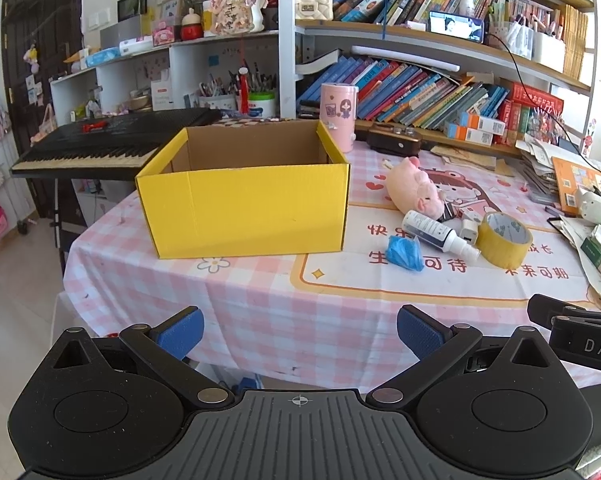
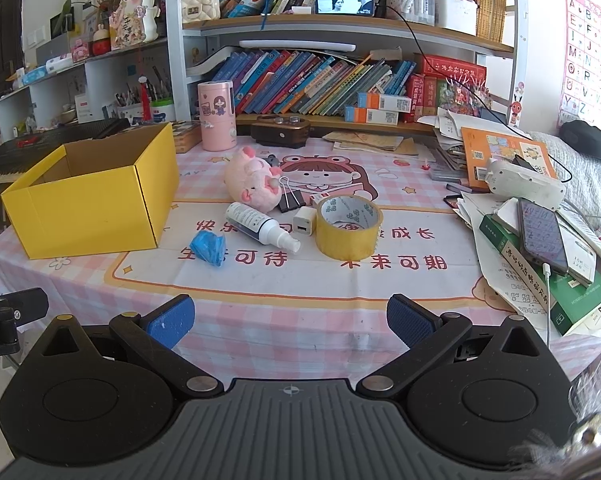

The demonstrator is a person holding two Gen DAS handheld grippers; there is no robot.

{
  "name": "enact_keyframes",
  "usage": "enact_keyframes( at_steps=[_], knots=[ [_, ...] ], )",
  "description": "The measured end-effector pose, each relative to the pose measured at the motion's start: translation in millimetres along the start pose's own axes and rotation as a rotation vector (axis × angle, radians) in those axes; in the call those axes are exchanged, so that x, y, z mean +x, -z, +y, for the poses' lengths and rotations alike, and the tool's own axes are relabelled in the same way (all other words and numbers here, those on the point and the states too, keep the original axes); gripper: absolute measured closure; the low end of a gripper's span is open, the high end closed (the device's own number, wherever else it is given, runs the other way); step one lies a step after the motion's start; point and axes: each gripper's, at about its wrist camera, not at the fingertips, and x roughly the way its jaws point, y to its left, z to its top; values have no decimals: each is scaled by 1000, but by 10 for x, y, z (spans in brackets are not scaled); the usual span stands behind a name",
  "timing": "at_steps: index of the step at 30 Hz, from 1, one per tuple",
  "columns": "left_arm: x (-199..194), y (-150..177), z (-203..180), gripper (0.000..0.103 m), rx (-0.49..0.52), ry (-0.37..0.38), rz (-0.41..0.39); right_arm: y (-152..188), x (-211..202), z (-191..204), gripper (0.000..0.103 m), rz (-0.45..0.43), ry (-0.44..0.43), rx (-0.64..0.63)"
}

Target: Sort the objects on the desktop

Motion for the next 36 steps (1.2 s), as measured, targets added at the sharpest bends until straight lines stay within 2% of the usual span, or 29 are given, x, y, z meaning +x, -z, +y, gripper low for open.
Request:
enact_keyframes(
  at_steps=[36],
  knots=[
    [-35, -19, 33, 0, 17, -3, -2, -1, -51, 97, 0, -3, -6, 5]
  ],
)
